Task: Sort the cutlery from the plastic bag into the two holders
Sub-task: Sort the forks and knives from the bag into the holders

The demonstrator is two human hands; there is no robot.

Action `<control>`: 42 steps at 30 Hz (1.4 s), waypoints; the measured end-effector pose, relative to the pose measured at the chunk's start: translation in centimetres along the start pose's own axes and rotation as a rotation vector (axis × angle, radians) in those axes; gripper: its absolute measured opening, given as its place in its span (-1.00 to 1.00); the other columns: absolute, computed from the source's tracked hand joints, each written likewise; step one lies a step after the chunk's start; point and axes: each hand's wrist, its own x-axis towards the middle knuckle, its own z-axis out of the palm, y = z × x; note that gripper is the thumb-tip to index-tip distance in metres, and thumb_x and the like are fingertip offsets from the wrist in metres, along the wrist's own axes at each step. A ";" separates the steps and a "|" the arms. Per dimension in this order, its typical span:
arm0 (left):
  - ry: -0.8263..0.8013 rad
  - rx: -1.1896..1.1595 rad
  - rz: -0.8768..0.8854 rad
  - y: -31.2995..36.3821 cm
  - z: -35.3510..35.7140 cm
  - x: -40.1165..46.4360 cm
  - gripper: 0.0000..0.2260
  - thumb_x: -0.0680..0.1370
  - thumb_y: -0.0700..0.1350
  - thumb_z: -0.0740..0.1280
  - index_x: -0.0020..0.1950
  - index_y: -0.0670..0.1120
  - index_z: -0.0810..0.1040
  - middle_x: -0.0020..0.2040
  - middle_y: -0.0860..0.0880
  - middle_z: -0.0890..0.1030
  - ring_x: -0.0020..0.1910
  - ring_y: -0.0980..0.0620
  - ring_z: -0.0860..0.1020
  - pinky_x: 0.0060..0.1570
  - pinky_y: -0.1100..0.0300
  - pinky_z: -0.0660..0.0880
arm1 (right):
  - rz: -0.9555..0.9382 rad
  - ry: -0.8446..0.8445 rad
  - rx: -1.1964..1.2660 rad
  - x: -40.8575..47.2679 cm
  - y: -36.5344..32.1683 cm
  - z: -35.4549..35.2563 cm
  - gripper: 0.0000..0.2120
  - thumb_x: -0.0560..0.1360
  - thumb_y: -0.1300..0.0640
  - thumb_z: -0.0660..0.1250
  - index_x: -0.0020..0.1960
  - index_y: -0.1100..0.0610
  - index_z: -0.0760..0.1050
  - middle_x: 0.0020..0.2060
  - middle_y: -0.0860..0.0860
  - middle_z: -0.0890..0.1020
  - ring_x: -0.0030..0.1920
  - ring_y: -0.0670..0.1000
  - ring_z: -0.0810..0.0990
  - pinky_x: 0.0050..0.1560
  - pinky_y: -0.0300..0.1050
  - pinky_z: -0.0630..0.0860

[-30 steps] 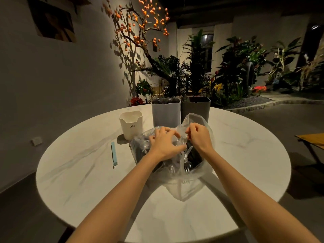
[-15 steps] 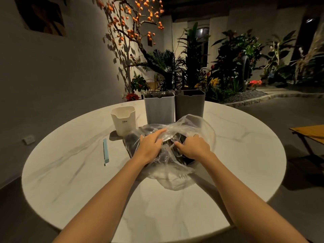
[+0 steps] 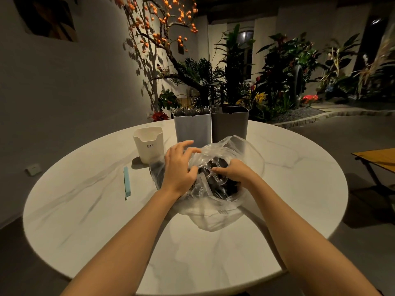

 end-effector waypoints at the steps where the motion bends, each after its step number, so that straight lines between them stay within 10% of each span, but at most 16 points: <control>1: 0.026 0.005 0.039 0.2 -0.1 0.0 -0.64 0.35 -0.10 0.16 0.08 -0.03 0.59 0.20 -0.03 0.51 0.27 0.01 0.35 0.31 -0.06 0.25 | 0.014 -0.013 0.008 -0.1 -0.1 -0.2 -0.61 0.52 -0.05 0.36 -0.33 0.12 0.30 -0.41 0.01 0.41 -0.42 -0.06 0.35 -0.44 -0.24 0.24; 10: -0.139 -0.132 0.078 2.0 0.4 -0.4 -0.83 0.42 -0.17 0.24 -0.14 -0.02 0.62 -0.20 0.19 0.58 -0.16 0.30 0.49 0.14 0.13 0.33 | 0.077 -0.075 0.048 -0.8 -1.3 -1.3 -0.77 0.61 0.16 0.22 -0.21 0.17 0.34 -0.24 0.11 0.50 -0.32 -0.01 0.49 -0.44 -0.24 0.38; 21: -0.431 0.192 -0.003 2.9 0.5 -1.0 -0.72 0.61 0.07 0.20 0.32 0.20 0.47 0.21 0.12 0.50 0.25 0.12 0.37 0.34 -0.03 0.09 | 0.118 -0.110 0.133 -2.0 -0.6 -2.9 -0.78 0.61 0.28 0.17 -0.21 0.23 0.42 -0.35 0.11 0.51 -0.41 -0.05 0.48 -0.45 -0.27 0.41; 38: -0.241 0.233 -0.014 2.1 0.6 -1.5 -0.81 0.58 0.05 0.24 -0.10 0.04 0.61 -0.03 0.15 0.53 0.02 0.14 0.43 0.26 0.03 0.17 | 0.119 -0.125 0.199 -1.9 1.2 -2.1 -0.69 0.63 0.24 0.10 -0.28 0.21 0.37 -0.47 0.09 0.42 -0.51 -0.03 0.30 -0.57 -0.28 0.25; 42: -0.278 0.292 0.020 2.0 0.7 -1.4 -0.81 0.56 0.15 0.26 0.10 0.15 0.58 0.13 0.16 0.53 0.19 0.12 0.40 0.27 -0.02 0.16 | 0.124 -0.169 0.418 -2.1 1.6 -2.6 -0.68 0.64 0.23 0.04 -0.26 0.20 0.36 -0.47 0.08 0.36 -0.51 -0.04 0.27 -0.57 -0.26 0.22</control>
